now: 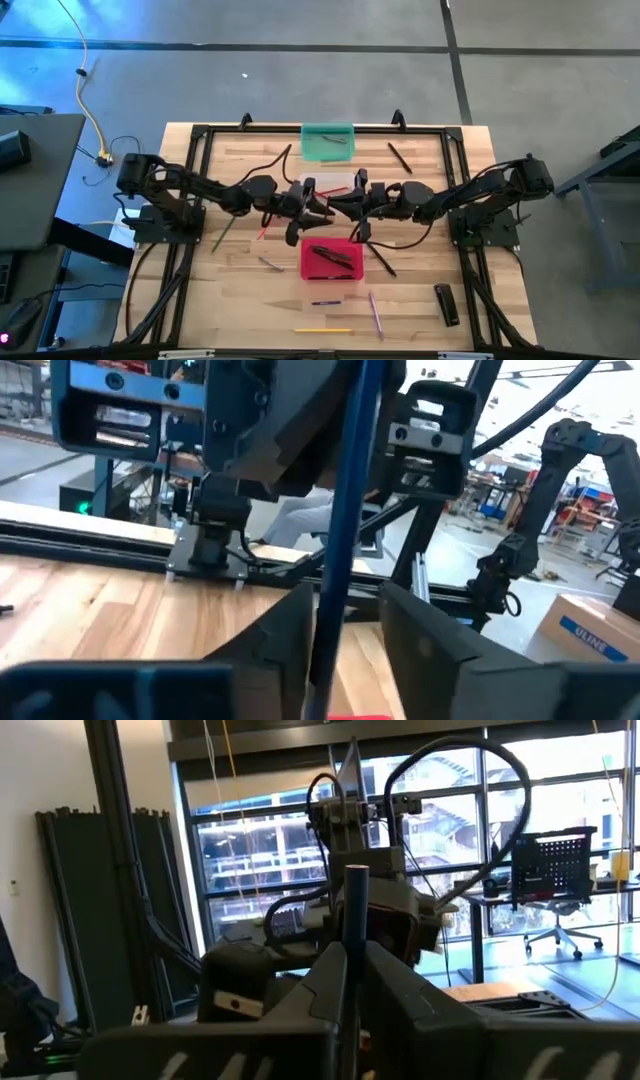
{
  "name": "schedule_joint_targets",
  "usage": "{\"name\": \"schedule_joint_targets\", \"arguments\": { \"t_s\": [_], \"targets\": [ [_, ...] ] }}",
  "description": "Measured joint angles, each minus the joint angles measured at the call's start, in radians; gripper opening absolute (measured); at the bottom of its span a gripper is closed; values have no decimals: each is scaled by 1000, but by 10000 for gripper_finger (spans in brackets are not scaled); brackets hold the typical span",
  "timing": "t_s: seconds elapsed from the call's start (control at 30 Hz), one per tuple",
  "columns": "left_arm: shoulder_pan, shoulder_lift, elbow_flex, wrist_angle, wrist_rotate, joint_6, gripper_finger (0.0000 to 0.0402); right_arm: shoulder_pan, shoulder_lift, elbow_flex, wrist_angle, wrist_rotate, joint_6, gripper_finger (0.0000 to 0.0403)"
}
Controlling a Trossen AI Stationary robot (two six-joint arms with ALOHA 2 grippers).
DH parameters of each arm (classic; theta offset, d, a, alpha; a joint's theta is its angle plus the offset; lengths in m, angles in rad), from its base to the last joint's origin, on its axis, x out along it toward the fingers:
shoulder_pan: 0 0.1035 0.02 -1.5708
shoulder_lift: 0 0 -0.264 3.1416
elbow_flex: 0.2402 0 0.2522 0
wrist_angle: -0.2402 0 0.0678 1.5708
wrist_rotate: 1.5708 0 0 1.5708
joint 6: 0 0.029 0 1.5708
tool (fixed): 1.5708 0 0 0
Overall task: Sort crayons/erasers/pens/pencils in bins
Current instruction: Put the blue pencil into the transparent bin
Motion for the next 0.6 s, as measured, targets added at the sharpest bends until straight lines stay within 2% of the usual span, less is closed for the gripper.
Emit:
{"name": "schedule_joint_targets", "arguments": {
  "t_s": [0.27, 0.43, 0.6],
  "targets": [
    [8, -7, 5, -3, 4, 25, 11, 0, -2, 0, -21, 0, 0, 21],
    [49, -59, 5, -124, 7, 19, 7, 0, -62, 0, -163, 27, -8, 76],
    [113, -128, 18, -350, -1, 60, 4, 0, -214, 1, -406, 103, -46, 131]
  ]
}}
